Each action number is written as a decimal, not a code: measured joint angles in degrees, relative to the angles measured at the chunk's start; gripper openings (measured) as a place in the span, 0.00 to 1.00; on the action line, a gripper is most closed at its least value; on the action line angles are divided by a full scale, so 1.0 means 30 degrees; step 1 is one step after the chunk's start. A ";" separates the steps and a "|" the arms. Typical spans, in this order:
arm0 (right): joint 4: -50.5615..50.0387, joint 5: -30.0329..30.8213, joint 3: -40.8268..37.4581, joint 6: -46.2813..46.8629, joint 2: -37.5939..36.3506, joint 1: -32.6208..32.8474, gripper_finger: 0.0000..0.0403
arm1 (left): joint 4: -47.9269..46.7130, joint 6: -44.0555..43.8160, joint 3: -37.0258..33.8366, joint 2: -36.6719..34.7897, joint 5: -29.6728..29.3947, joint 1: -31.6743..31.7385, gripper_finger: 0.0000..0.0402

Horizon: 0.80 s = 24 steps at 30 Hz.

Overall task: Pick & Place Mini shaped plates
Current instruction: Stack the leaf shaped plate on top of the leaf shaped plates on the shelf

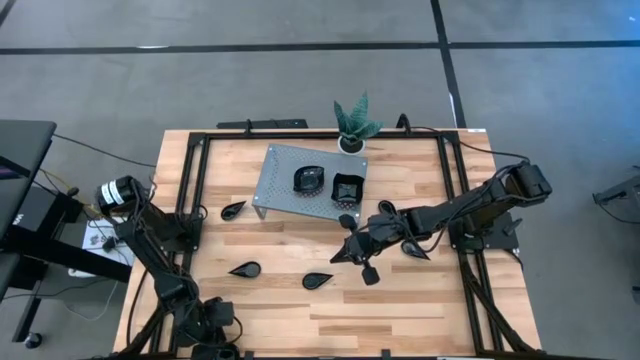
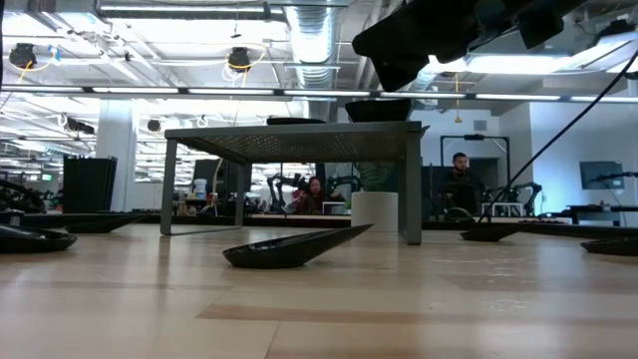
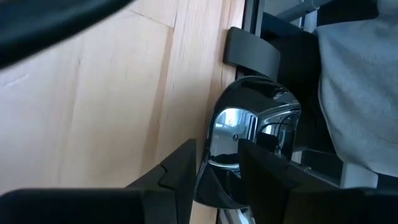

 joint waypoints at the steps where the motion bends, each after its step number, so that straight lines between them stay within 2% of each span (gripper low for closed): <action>1: -0.0001 0.0000 0.0000 0.0000 0.0000 0.0003 0.00 | 0.0000 0.0007 0.0000 0.0000 0.0006 -0.0006 0.30; 11: -0.0044 0.0007 0.0000 0.0007 0.0000 0.0003 0.00 | 0.0251 -0.0001 0.0000 0.1141 -0.0118 -0.0282 0.29; 14: -0.0058 0.0007 0.0000 0.0029 0.0000 0.0003 0.00 | 0.0335 0.0053 0.0022 0.1319 0.0024 -0.0268 0.23; 19: -0.0066 0.0007 0.0000 0.0051 0.0000 0.0003 0.00 | 0.0005 0.0104 -0.0043 0.0548 0.0283 0.0085 0.04; 24: -0.0061 0.0007 0.0000 0.0050 0.0000 0.0003 0.00 | -0.0097 0.1201 -0.0036 -0.1169 -0.0513 0.0928 0.02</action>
